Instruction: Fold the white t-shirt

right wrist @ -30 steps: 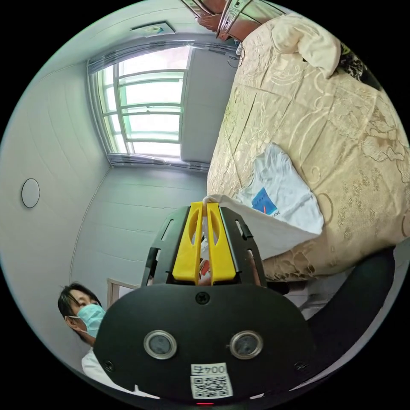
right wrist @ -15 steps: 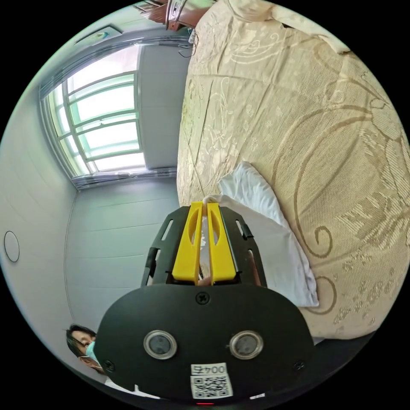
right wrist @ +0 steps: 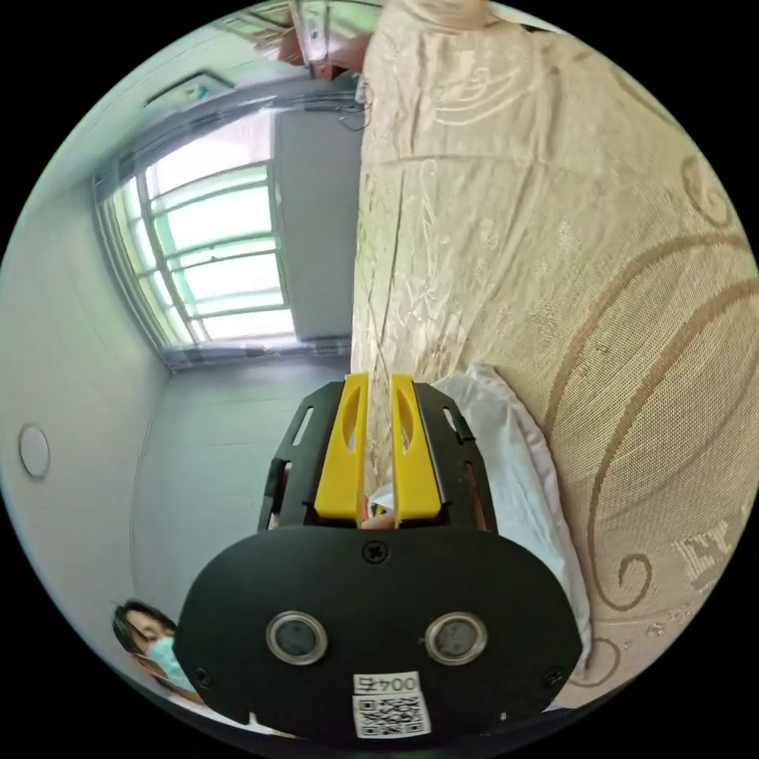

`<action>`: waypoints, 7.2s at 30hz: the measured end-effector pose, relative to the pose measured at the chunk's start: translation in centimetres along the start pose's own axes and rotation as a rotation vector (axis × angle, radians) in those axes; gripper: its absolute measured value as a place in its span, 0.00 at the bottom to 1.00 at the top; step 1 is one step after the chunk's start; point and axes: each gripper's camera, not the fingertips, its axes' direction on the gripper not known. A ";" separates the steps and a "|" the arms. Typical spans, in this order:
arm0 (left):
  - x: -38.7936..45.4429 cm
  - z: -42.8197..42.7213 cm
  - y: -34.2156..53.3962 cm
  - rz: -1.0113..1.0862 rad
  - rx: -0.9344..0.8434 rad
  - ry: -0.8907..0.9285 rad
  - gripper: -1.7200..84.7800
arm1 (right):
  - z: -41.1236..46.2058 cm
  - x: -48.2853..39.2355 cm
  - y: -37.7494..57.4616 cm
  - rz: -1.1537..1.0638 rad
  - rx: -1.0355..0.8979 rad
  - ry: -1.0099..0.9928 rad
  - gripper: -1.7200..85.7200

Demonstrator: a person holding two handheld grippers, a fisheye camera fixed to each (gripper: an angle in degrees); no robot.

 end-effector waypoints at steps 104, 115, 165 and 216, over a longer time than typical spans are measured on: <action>65.1 1.5 37.8 1.546 -0.856 -1.007 0.05 | -33.6 -41.8 42.9 -0.479 -0.155 0.147 0.01; 58.8 -5.7 30.3 1.373 -0.835 -0.954 0.03 | -35.7 -36.9 41.6 -0.393 -0.048 0.390 0.06; 13.0 -26.4 11.5 0.418 -0.332 -0.391 0.13 | -36.7 -6.3 48.1 0.046 0.042 0.113 0.13; 41.5 -20.0 -5.7 0.282 -0.279 -0.478 0.05 | -37.0 -5.7 54.1 0.115 0.060 0.166 0.04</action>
